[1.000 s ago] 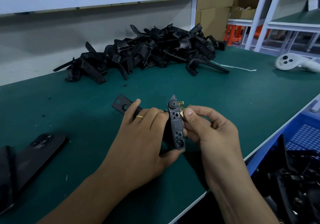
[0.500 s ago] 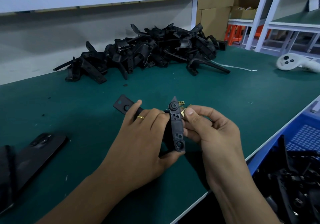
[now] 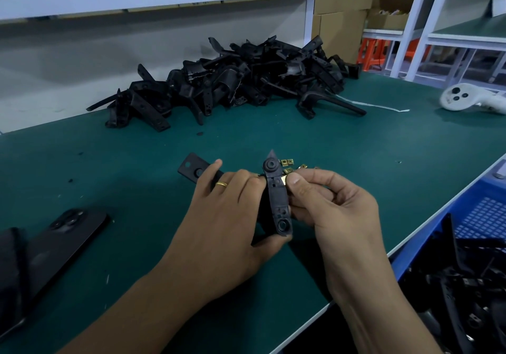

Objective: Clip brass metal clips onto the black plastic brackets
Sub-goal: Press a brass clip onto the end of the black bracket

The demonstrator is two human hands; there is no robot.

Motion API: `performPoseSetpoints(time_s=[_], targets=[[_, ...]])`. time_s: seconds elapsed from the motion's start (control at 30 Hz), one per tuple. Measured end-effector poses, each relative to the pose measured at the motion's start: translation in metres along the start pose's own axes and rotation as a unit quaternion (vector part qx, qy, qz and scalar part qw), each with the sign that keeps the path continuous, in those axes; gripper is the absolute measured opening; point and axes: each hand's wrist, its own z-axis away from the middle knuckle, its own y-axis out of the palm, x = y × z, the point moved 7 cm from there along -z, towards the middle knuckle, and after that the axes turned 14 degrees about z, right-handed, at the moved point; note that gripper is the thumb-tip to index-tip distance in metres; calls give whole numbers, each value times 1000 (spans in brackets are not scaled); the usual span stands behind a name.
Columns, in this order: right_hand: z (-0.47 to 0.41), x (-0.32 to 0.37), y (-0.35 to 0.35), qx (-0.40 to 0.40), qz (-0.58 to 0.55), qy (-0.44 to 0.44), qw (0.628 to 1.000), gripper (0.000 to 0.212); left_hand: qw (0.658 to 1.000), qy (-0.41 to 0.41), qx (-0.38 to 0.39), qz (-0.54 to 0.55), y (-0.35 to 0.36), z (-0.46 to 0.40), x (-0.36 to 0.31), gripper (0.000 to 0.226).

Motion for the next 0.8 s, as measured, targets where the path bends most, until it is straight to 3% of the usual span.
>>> performPoseSetpoints(time_s=[0.37,0.6,0.8], targets=[[4,0,-10,-73,-30,10,997,9,999,19,-6,-34,3,-3,-15,64],[8,-1,-2,-66,-47,14,997,1,998,-3,-15,-61,2,0,-10,58],[8,-2,-2,-56,-47,24,997,9,998,11,-27,-55,1,-1,-11,59]])
